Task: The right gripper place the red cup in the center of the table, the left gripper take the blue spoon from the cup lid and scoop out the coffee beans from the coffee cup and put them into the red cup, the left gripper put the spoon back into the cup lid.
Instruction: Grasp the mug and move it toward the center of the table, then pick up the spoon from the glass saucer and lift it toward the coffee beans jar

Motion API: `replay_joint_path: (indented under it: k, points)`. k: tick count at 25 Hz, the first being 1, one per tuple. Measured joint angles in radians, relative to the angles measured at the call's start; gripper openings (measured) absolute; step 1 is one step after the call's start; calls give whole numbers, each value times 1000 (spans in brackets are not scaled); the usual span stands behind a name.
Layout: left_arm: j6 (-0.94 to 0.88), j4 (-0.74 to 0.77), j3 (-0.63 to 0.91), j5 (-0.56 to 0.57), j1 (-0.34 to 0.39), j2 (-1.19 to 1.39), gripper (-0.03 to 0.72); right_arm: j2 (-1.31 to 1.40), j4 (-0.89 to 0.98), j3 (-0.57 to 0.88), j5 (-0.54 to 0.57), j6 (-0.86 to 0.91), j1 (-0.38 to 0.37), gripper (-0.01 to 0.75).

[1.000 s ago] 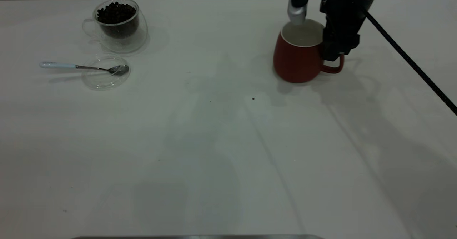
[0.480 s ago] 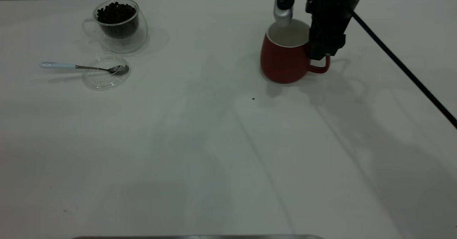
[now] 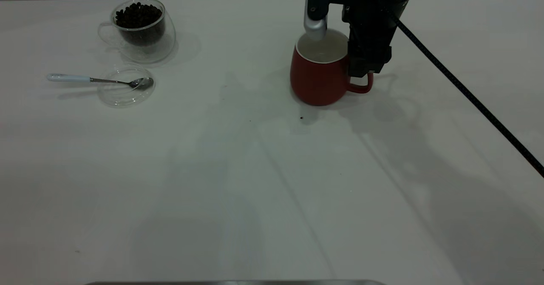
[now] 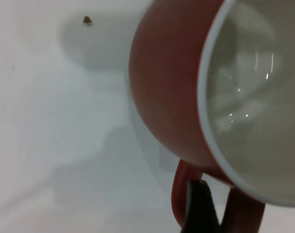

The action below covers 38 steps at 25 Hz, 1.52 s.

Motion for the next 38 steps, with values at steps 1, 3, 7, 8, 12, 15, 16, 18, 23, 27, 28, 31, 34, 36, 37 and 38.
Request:
replay_joint_path:
  k: [1, 3, 7, 8, 12, 15, 16, 18, 23, 27, 28, 31, 34, 36, 37, 38]
  points:
    - [0, 0, 0, 0, 0, 0, 586, 0, 1, 0, 0, 0, 3, 546]
    - [0, 0, 0, 0, 0, 0, 586, 0, 3, 0, 0, 0, 11, 546]
    - [0, 0, 0, 0, 0, 0, 586, 0, 16, 0, 2, 0, 27, 546]
    - [0, 0, 0, 0, 0, 0, 586, 0, 19, 0, 2, 0, 29, 546]
    - [0, 0, 0, 0, 0, 0, 586, 0, 28, 0, 3, 0, 45, 546]
    - [0, 0, 0, 0, 0, 0, 586, 0, 30, 0, 2, 0, 59, 546]
    - [0, 0, 0, 0, 0, 0, 586, 0, 30, 0, 3, 0, 65, 546]
    - [0, 0, 0, 0, 0, 0, 586, 0, 32, 0, 2, 0, 74, 546]
    - [0, 0, 0, 0, 0, 0, 586, -5, 38, 0, 11, 21, 90, 546]
    - [0, 0, 0, 1, 0, 0, 586, -66, -4, 0, 101, 126, 69, 546]
    - [0, 0, 0, 1, 0, 0, 586, -93, -26, 0, 142, 162, 63, 546]
    - [0, 0, 0, 1, 0, 0, 586, -181, -90, 0, 271, 270, 45, 546]
    - [0, 0, 0, 1, 0, 0, 586, -306, -146, 0, 425, 394, 43, 546]
    - [0, 0, 0, 1, 0, 0, 586, -392, -170, 0, 539, 476, 43, 546]
    - [0, 0, 0, 1, 0, 0, 586, -432, -178, 0, 585, 520, 43, 546]
    - [0, 0, 0, 1, 0, 0, 586, -479, -183, 0, 644, 561, 42, 546]
